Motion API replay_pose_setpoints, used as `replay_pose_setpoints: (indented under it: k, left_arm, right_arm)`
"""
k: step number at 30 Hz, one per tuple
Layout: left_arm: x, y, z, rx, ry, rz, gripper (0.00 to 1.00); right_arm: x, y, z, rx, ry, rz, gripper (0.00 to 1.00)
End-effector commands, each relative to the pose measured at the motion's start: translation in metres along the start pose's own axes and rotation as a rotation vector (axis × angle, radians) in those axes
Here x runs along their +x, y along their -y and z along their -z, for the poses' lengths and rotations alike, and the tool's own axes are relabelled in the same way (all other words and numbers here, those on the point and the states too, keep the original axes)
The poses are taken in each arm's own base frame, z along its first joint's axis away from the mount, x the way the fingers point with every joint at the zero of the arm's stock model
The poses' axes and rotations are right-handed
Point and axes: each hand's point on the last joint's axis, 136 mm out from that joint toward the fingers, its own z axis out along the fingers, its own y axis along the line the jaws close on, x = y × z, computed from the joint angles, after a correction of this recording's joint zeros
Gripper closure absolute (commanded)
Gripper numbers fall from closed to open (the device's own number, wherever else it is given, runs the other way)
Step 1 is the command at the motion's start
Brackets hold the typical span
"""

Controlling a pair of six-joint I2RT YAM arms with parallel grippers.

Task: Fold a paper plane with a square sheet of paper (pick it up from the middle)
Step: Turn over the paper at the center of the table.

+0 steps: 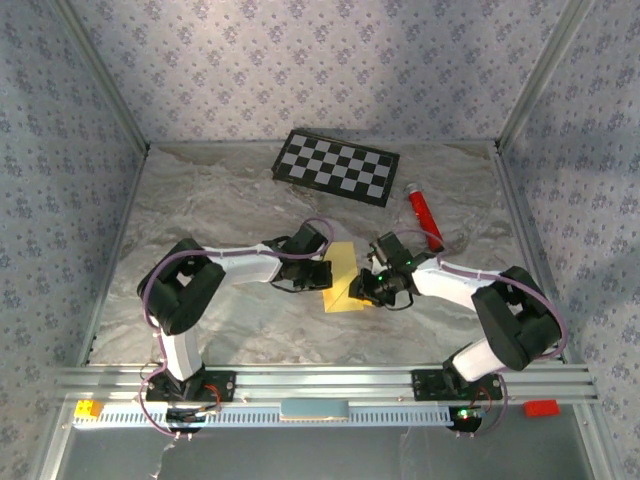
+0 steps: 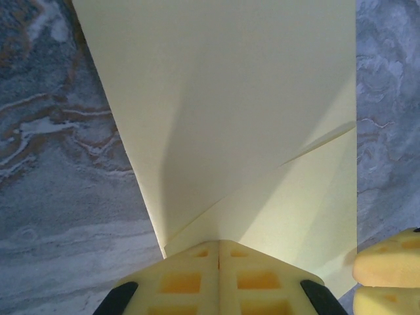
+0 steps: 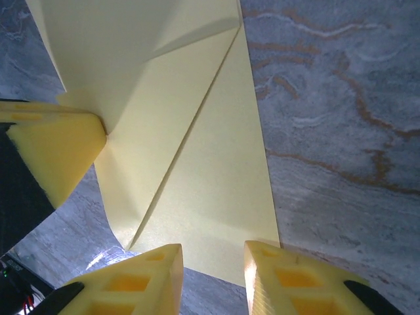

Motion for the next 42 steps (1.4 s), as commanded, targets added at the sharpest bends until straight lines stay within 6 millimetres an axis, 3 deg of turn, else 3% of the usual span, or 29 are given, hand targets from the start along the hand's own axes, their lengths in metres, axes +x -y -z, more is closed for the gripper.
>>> replay_pose_setpoints:
  k: [1, 6, 8, 23, 35, 42]
  left_arm:
    - [0.016, -0.018, -0.007, -0.053, -0.050, 0.006, 0.95]
    - [0.016, -0.018, -0.007, -0.055, -0.049, 0.006, 0.95]
    - [0.016, -0.018, -0.007, -0.057, -0.048, 0.005, 0.95]
    - [0.015, -0.017, -0.005, -0.054, -0.042, 0.009, 0.96]
    - [0.013, -0.015, -0.005, -0.046, -0.041, 0.013, 0.96]
    - [0.011, -0.012, -0.005, -0.028, -0.028, 0.027, 0.95]
  right_arm:
    - [0.007, 0.014, -0.001, 0.063, -0.005, -0.040, 0.68]
    - [0.005, 0.014, -0.007, 0.057, -0.006, -0.043, 0.66]
    - [0.002, 0.009, -0.009, 0.033, 0.006, -0.042, 0.59]
    - [-0.032, -0.037, -0.010, -0.195, 0.071, -0.026, 0.53]
    - [-0.062, -0.041, -0.005, -0.264, 0.082, -0.012, 0.53]
    - [-0.070, -0.036, -0.007, -0.287, 0.068, -0.021, 0.59]
